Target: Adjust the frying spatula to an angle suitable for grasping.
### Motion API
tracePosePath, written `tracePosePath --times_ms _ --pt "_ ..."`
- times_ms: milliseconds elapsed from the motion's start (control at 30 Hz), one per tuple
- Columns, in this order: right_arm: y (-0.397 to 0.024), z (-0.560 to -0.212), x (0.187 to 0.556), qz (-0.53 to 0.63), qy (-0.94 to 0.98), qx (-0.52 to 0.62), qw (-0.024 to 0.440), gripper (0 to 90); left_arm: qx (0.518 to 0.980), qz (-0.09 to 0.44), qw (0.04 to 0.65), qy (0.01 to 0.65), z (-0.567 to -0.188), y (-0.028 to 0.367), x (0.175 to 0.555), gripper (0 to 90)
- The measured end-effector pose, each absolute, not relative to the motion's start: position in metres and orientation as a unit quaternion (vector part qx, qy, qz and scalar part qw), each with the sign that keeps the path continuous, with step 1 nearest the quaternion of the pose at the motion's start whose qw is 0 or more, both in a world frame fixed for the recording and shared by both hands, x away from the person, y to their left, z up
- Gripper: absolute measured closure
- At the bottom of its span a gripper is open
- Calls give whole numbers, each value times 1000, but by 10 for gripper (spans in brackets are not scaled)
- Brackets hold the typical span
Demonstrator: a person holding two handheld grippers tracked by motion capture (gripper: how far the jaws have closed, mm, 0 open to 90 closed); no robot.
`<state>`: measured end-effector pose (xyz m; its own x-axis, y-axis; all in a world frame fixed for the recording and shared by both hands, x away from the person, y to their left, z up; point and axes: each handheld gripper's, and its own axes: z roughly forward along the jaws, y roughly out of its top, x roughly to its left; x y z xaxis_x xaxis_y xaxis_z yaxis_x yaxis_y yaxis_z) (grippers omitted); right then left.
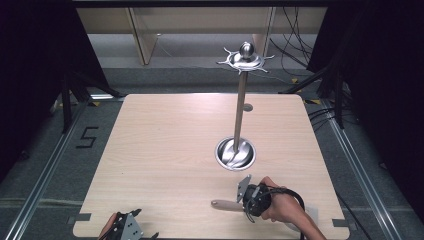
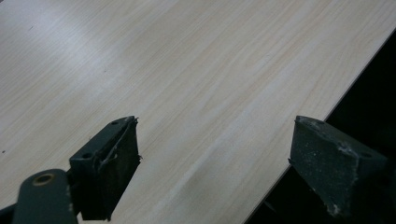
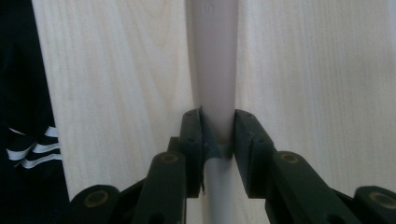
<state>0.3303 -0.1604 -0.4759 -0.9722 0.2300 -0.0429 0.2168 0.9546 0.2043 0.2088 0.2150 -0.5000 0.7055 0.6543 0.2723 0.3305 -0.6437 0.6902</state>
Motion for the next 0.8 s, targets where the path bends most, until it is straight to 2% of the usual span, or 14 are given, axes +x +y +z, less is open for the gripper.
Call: tracePosePath --times_ms 33,233,333,400,433,800 --pt "-160 -477 334 109 990 86 37 748 869 259 312 283 -500 215 209 150" --pt "-165 -469 335 131 984 107 54 749 859 262 327 295 -503 213 209 150" --pt "-170 -457 335 153 978 131 59 749 859 262 326 296 -503 213 209 150" --pt "-175 -449 340 183 976 98 61 749 859 263 325 296 -503 213 209 150" --pt "-178 -444 335 183 971 141 63 749 859 264 325 296 -503 213 209 150" --pt "-218 -406 337 302 933 162 108 750 859 260 327 297 -502 214 209 150"
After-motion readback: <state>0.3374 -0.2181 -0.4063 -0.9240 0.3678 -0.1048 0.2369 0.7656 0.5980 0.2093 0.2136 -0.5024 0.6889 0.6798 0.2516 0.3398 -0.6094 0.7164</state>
